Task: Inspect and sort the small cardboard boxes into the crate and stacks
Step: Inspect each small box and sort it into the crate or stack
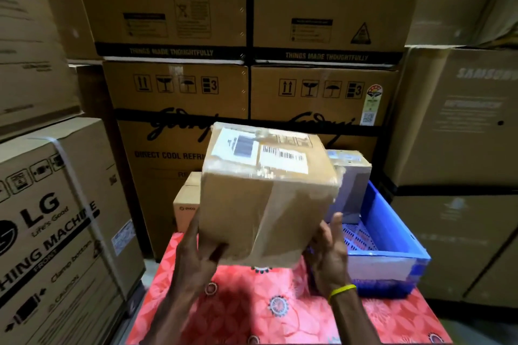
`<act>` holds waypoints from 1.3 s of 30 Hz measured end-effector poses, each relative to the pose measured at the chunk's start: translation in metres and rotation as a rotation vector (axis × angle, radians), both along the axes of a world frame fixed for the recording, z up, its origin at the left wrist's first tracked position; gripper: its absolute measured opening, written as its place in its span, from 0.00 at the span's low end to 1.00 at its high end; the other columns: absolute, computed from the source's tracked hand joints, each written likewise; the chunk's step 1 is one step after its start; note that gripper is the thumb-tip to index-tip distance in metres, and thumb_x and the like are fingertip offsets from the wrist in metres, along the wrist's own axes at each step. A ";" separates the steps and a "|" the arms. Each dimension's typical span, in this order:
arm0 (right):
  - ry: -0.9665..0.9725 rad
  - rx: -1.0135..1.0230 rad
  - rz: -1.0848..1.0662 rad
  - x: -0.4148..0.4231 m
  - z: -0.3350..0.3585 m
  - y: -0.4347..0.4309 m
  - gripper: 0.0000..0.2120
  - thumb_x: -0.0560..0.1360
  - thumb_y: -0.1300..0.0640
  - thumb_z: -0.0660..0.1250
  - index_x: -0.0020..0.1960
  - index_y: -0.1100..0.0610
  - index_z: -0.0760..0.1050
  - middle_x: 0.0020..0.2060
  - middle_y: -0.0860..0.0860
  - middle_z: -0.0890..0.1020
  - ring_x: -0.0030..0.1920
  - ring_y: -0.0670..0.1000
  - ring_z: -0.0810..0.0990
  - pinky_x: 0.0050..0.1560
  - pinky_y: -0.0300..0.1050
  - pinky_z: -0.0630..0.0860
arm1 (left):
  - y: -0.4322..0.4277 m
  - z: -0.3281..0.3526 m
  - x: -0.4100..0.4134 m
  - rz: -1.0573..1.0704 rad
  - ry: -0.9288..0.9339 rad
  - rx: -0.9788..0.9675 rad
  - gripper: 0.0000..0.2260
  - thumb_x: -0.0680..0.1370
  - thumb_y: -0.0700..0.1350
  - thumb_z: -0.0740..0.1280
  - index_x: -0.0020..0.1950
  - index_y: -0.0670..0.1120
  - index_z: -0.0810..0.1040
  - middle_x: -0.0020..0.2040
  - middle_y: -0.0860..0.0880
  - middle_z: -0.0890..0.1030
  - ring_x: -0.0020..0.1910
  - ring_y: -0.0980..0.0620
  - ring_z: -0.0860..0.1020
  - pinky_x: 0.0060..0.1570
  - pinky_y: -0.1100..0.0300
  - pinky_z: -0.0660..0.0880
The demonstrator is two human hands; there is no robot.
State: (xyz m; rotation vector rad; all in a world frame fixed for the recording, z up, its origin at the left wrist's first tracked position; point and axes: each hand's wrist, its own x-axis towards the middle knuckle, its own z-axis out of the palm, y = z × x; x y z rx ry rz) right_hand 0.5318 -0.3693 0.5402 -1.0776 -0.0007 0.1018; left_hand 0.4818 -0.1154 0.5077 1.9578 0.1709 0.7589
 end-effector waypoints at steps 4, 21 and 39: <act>0.063 -0.024 0.215 0.008 0.015 -0.029 0.54 0.47 0.14 0.69 0.63 0.46 0.84 0.60 0.56 0.87 0.58 0.62 0.83 0.55 0.60 0.74 | 0.025 0.000 -0.003 -0.065 -0.076 0.112 0.26 0.78 0.42 0.63 0.70 0.67 0.73 0.61 0.66 0.82 0.60 0.64 0.81 0.58 0.71 0.76; 0.011 -0.544 -0.063 -0.002 -0.031 -0.007 0.24 0.60 0.45 0.87 0.52 0.52 0.87 0.44 0.46 0.90 0.47 0.49 0.89 0.51 0.49 0.85 | -0.021 -0.015 -0.012 -0.350 0.174 -0.400 0.40 0.58 0.56 0.86 0.66 0.45 0.78 0.57 0.47 0.88 0.57 0.46 0.86 0.54 0.56 0.82; 0.089 -0.666 -0.039 0.030 -0.040 -0.015 0.38 0.51 0.31 0.83 0.54 0.54 0.87 0.45 0.46 0.90 0.47 0.50 0.89 0.56 0.55 0.86 | -0.035 0.000 -0.035 -0.080 0.152 -0.326 0.16 0.82 0.59 0.66 0.70 0.61 0.77 0.57 0.72 0.82 0.61 0.66 0.80 0.60 0.61 0.79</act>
